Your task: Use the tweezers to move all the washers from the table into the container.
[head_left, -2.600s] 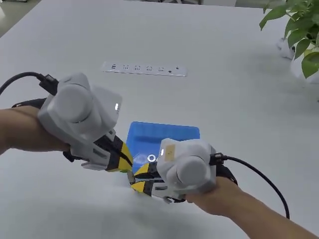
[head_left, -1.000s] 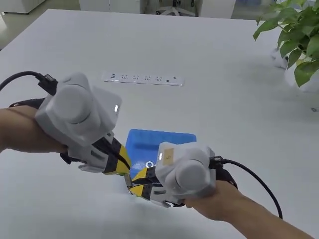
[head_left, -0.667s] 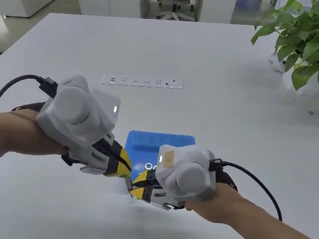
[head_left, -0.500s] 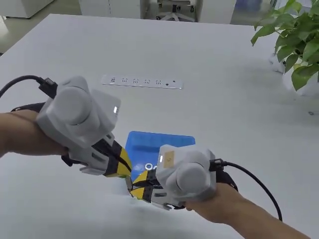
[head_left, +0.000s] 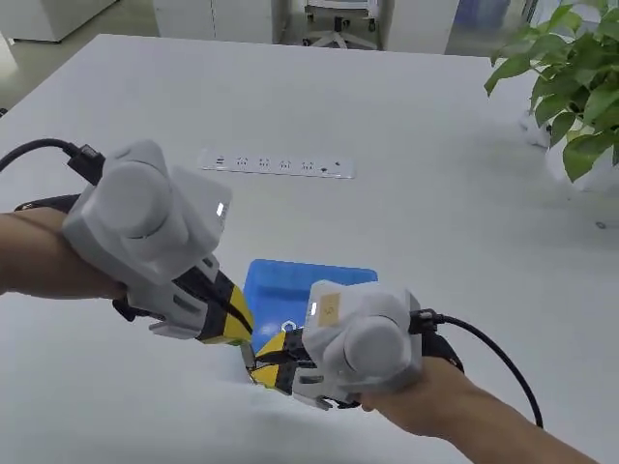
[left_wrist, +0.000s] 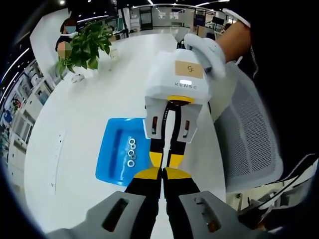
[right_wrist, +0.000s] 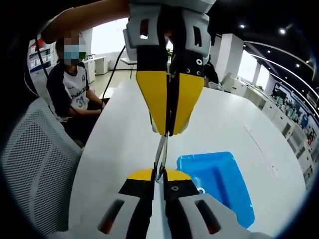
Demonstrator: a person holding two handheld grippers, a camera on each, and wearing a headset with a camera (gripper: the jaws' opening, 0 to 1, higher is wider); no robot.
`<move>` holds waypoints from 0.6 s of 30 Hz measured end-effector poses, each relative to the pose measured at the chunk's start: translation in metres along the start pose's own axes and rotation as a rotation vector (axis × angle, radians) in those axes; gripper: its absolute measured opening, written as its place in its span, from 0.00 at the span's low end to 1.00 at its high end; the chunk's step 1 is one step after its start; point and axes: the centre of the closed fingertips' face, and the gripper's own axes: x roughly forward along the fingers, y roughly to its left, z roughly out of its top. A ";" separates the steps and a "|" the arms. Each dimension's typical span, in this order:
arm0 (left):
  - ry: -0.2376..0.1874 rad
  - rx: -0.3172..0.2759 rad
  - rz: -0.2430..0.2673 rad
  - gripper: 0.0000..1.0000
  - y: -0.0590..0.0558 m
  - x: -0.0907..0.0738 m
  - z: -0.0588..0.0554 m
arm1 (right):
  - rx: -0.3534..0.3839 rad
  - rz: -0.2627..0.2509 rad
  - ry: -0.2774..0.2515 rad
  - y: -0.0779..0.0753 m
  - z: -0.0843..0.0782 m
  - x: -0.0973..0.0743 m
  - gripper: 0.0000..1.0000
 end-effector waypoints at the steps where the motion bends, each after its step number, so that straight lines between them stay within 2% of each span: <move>1: 0.000 0.003 0.002 0.05 0.000 -0.001 0.002 | -0.004 -0.002 -0.001 0.000 0.002 -0.001 0.08; 18: -0.012 0.046 0.022 0.05 0.002 -0.017 0.022 | -0.025 -0.044 -0.019 -0.010 0.017 -0.018 0.08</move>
